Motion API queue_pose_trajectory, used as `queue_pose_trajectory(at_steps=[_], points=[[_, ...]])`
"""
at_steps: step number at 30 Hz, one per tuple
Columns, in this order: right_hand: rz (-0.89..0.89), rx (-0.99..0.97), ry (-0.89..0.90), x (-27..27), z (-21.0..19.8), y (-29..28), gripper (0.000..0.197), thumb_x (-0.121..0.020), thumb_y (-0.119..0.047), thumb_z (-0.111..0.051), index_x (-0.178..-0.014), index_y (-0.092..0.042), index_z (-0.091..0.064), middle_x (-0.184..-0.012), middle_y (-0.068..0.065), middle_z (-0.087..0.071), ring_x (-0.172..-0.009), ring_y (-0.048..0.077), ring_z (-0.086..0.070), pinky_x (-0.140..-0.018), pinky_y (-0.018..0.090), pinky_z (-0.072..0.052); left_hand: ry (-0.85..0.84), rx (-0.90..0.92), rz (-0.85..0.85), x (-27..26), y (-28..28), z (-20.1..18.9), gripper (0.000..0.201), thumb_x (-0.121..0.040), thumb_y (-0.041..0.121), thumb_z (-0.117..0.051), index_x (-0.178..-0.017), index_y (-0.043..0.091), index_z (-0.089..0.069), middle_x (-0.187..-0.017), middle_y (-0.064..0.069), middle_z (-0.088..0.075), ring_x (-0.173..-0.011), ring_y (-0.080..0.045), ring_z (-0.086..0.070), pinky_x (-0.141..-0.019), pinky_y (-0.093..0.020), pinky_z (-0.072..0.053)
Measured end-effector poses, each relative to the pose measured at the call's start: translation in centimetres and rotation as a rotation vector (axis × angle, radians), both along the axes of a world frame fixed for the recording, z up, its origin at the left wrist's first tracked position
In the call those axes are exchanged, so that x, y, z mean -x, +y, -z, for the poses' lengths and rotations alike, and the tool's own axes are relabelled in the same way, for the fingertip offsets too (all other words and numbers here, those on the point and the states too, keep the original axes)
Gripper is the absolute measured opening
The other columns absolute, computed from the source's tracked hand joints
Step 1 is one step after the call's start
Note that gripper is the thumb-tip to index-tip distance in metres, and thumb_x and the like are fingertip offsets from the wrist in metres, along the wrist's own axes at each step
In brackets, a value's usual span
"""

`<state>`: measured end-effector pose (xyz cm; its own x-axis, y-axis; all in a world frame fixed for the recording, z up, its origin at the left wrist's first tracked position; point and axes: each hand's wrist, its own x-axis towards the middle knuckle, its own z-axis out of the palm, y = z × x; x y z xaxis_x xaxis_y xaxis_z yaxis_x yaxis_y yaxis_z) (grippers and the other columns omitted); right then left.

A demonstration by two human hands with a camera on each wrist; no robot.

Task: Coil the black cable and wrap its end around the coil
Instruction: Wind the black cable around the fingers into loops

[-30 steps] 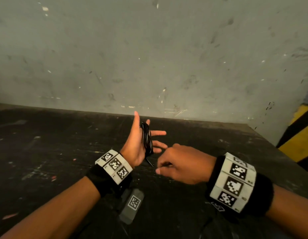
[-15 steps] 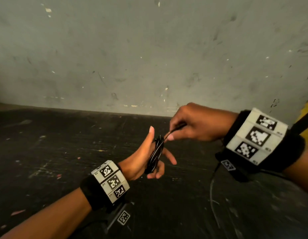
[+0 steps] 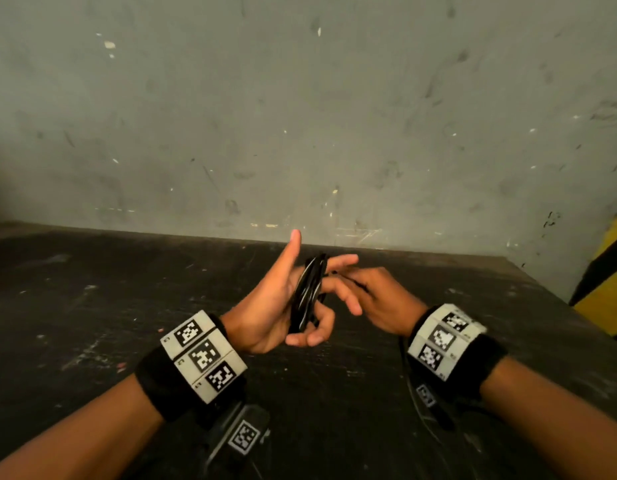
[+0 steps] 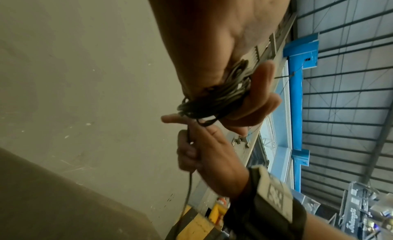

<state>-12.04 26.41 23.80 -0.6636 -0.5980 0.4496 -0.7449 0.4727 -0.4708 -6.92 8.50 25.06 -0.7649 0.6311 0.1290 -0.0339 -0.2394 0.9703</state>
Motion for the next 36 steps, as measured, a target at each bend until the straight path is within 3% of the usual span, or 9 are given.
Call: queue_pose_trajectory(at_steps=[3,5,11,16,20,25,28,31,36], points=[[0.002,0.11,-0.085,-1.0,1.4,-1.5,0.032,-0.089,-0.015,-0.041,-0.09,-0.035,-0.066,-0.077,-0.027,-0.067,-0.078,-0.001,-0.062,-0.077,0.028,-0.051,-0.01,-0.093,-0.01,0.5,0.3,-1.1,0.089,-0.078,0.075,-0.013,-0.144,0.018,-0.031,-0.104,-0.021,-0.066,-0.047,-0.023,-0.061,-0.027,-0.019,-0.04],[0.021,0.103,-0.1,-1.8,1.8,-2.5,0.03,-0.091,-0.009,-0.043,-0.094,-0.029,-0.065,-0.088,-0.008,-0.071,-0.082,0.017,-0.066,-0.079,0.042,-0.054,-0.026,-0.142,-0.057,0.8,0.4,-1.6,0.089,-0.078,0.076,-0.012,-0.146,0.022,-0.026,-0.111,-0.021,-0.067,-0.056,-0.025,-0.067,-0.032,-0.023,-0.048],[-0.023,-0.123,-0.139,-3.8,1.5,-4.2,0.033,-0.095,-0.021,-0.044,-0.064,-0.028,-0.04,-0.06,-0.009,-0.046,-0.055,0.004,-0.048,-0.061,0.03,-0.037,-0.066,-0.201,-0.302,2.3,0.7,-2.0,0.083,-0.082,0.073,-0.012,-0.15,0.026,-0.009,-0.12,-0.02,-0.064,-0.065,-0.028,-0.072,-0.04,-0.028,-0.055],[-0.033,-0.254,-0.138,-5.4,-0.9,-3.7,0.029,-0.094,-0.019,-0.047,-0.066,-0.022,-0.051,-0.089,-0.005,-0.06,-0.107,0.018,-0.058,-0.093,0.036,-0.044,0.085,0.02,-0.457,2.8,1.3,-0.4,0.074,-0.085,0.065,-0.014,-0.149,0.031,-0.003,-0.121,-0.016,-0.063,-0.064,-0.024,-0.069,-0.051,-0.034,-0.057],[-0.045,-0.443,-0.072,-6.3,-4.9,-2.4,0.016,-0.089,-0.018,-0.056,-0.074,-0.016,-0.062,-0.055,-0.016,-0.043,-0.057,-0.01,-0.05,-0.074,0.026,-0.043,0.175,0.227,-0.468,2.5,1.5,1.3,0.082,-0.075,0.069,-0.018,-0.148,0.034,-0.008,-0.113,-0.011,-0.066,-0.104,-0.041,-0.062,-0.086,-0.04,-0.05],[-0.085,-0.731,0.174,-5.8,-9.3,-0.1,0.01,-0.087,-0.027,-0.058,-0.088,-0.023,-0.068,-0.07,-0.011,-0.06,-0.062,0.006,-0.053,-0.058,0.024,-0.038,0.202,0.426,-0.248,0.9,1.3,2.9,0.082,-0.075,0.076,-0.016,-0.144,0.034,-0.026,-0.113,-0.017,-0.067,-0.054,-0.027,-0.064,-0.041,-0.026,-0.049],[-0.058,-0.67,0.256,-4.1,-10.6,1.4,0.016,-0.087,-0.034,-0.058,-0.092,-0.024,-0.069,-0.081,-0.006,-0.069,-0.07,0.011,-0.06,-0.06,0.028,-0.044,0.152,0.439,-0.091,-0.4,0.8,2.8,0.066,-0.072,0.081,-0.017,-0.118,0.046,-0.049,-0.106,-0.033,-0.064,-0.046,-0.025,-0.054,-0.037,-0.02,-0.041],[-0.047,-0.616,0.349,-2.2,-10.1,2.3,0.021,-0.089,-0.036,-0.054,-0.096,-0.024,-0.069,-0.07,-0.019,-0.052,-0.063,-0.001,-0.05,-0.056,0.018,-0.037,0.081,0.345,0.008,-1.5,0.6,2.7,0.076,-0.073,0.077,-0.019,-0.14,0.043,-0.028,-0.094,-0.019,-0.07,-0.041,-0.013,-0.055,-0.034,-0.017,-0.038],[-0.064,-0.29,0.214,0.5,-6.1,2.5,0.026,-0.092,-0.033,-0.049,-0.1,-0.019,-0.07,-0.085,-0.001,-0.073,-0.077,0.012,-0.066,-0.069,0.038,-0.053,0.043,0.13,0.075,-1.7,0.3,1.3,0.079,-0.076,0.077,-0.026,-0.142,0.035,-0.035,-0.086,-0.021,-0.07,-0.035,-0.013,-0.055,-0.028,-0.015,-0.033]])
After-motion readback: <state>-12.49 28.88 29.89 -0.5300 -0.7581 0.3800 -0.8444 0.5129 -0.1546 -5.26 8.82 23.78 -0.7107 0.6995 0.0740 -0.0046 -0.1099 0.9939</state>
